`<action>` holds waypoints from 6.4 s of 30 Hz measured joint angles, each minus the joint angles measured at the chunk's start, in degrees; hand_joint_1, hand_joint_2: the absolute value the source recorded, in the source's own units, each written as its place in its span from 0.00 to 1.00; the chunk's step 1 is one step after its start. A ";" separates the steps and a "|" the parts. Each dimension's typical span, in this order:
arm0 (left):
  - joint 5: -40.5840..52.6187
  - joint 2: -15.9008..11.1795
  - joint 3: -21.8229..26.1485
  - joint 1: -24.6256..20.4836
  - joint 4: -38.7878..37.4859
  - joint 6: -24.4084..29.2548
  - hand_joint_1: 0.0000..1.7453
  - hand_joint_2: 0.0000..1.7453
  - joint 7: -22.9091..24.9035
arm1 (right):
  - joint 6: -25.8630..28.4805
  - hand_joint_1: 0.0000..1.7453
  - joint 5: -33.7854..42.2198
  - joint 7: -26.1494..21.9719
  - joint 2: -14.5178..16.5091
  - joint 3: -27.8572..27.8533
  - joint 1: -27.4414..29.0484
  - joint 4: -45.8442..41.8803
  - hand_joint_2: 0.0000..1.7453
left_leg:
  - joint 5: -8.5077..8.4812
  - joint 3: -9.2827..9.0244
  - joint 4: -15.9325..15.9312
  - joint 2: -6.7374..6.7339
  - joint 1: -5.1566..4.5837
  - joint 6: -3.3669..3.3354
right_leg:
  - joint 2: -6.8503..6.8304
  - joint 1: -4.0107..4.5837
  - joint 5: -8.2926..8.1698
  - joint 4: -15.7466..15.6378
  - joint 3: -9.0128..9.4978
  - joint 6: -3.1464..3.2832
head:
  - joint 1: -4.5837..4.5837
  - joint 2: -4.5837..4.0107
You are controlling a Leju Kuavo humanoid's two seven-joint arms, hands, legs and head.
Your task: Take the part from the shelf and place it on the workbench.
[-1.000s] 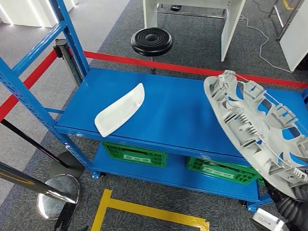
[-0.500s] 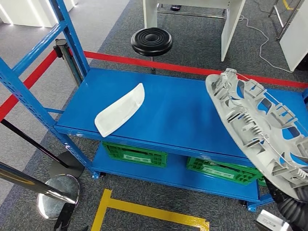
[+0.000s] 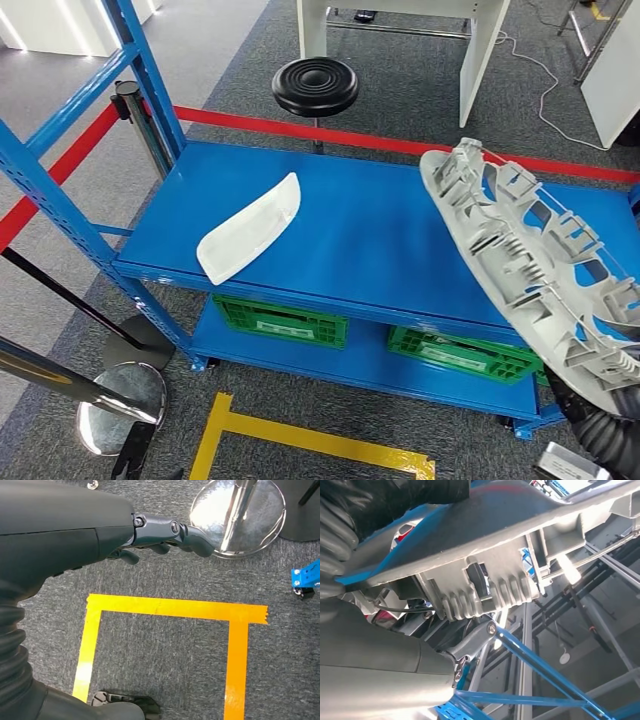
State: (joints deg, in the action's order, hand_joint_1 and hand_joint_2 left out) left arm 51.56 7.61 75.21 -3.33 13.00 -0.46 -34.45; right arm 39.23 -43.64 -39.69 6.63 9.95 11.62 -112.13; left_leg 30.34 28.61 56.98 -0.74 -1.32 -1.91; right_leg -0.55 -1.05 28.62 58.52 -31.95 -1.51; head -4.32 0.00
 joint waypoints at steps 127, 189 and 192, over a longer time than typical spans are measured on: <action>1.69 -0.80 1.37 -1.17 -0.07 -0.04 0.00 0.00 0.31 | 0.09 1.00 -2.68 1.68 -2.34 0.91 2.91 -1.18 1.00 | 0.61 -0.25 3.22 1.08 2.73 3.76 | 0.22 -0.72 -1.92 0.40 -2.59 -0.63 | 0.09 0.00; 6.60 -0.84 -1.74 -1.67 -0.09 -1.03 0.00 0.00 2.45 | 0.15 1.00 -2.14 -0.02 0.08 -1.31 14.16 -8.73 1.00 | -0.96 1.95 1.83 5.27 1.90 0.44 | 7.33 0.82 -1.02 -0.39 -0.86 0.82 | 1.00 0.00; 6.54 -0.70 -1.75 -2.13 -0.11 -1.25 0.00 0.00 2.40 | 0.16 1.00 -1.91 -0.02 0.24 -1.66 14.77 -9.27 1.00 | -1.19 1.88 0.74 3.64 1.96 0.06 | 7.49 0.59 -1.14 -0.11 -2.11 -0.35 | 0.98 0.00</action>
State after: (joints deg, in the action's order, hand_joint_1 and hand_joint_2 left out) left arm 58.10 6.90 73.46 -5.46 12.90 -1.71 -32.05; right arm 39.39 -45.56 -39.71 6.86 8.29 26.39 -121.40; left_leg 29.15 30.49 57.71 2.89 0.64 -1.84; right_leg 6.95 -0.46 27.48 58.42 -34.06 -1.86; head -3.33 0.00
